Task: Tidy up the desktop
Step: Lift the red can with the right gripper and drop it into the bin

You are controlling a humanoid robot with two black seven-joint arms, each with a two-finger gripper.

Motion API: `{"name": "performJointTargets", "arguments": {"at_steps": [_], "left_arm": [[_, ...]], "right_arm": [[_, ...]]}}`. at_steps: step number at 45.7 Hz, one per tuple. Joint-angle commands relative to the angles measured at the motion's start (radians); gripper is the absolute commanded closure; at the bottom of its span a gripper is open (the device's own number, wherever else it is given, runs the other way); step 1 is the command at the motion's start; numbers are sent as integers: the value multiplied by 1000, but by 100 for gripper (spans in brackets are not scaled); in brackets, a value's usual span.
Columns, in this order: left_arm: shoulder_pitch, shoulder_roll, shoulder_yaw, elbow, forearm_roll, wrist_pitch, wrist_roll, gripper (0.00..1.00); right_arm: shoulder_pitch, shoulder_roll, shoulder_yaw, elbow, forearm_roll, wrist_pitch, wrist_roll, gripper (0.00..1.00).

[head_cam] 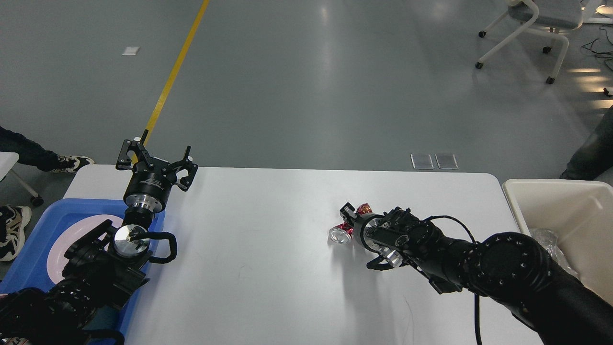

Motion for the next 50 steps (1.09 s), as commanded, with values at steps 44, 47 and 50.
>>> {"name": "performJointTargets", "arguments": {"at_steps": [44, 47, 50], "left_arm": [[0, 0, 1, 0, 0, 0, 0, 3], [0, 0, 1, 1, 0, 0, 0, 3], [0, 0, 0, 1, 0, 0, 0, 3]], "right_arm": [[775, -903, -46, 728, -94, 295, -6, 99], [735, -929, -95, 695, -94, 256, -6, 99], [678, -957, -124, 648, -94, 201, -5, 98]]}}
